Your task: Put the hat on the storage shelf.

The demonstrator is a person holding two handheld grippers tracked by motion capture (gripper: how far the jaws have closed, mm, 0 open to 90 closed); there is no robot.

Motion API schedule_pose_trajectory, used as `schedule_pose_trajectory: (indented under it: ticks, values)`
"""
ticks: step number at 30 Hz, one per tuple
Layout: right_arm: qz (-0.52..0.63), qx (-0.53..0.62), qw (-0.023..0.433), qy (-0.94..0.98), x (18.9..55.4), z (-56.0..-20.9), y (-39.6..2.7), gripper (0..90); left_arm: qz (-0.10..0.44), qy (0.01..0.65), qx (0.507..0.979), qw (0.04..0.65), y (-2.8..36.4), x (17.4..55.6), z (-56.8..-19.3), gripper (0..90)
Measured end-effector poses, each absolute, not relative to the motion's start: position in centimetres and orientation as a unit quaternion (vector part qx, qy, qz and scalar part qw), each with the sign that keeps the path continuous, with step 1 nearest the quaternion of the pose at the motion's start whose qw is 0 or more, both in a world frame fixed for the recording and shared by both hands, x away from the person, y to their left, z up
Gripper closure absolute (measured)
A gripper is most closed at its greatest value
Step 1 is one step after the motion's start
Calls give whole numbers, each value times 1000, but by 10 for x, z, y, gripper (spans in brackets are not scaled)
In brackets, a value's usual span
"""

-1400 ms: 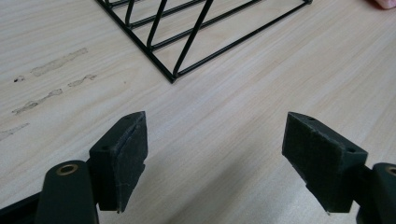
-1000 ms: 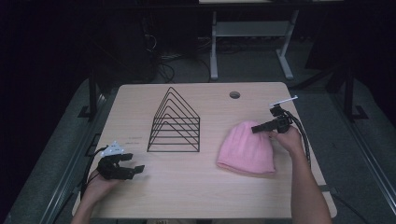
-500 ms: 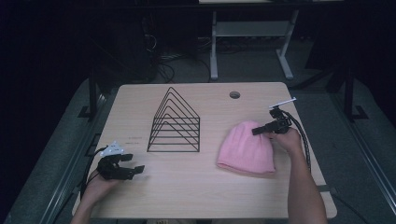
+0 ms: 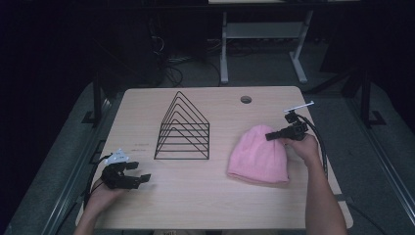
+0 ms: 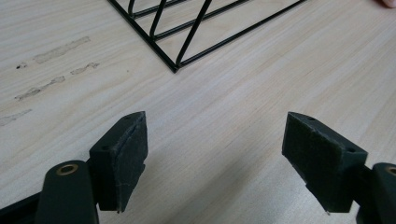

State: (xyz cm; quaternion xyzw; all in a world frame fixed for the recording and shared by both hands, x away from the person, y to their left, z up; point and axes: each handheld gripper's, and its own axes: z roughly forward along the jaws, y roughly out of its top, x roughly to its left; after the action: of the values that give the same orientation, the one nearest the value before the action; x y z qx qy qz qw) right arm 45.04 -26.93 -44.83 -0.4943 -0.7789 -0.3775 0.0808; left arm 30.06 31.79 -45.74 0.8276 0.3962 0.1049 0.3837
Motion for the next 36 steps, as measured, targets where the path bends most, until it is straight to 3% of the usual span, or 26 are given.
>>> schedule_pose_trajectory:
  ticks: [36]
  values:
    - [-450, -386, -6, -806, 401, -332, -271, 771, 90, 396, 824, 394, 312, 297, -454, 223]
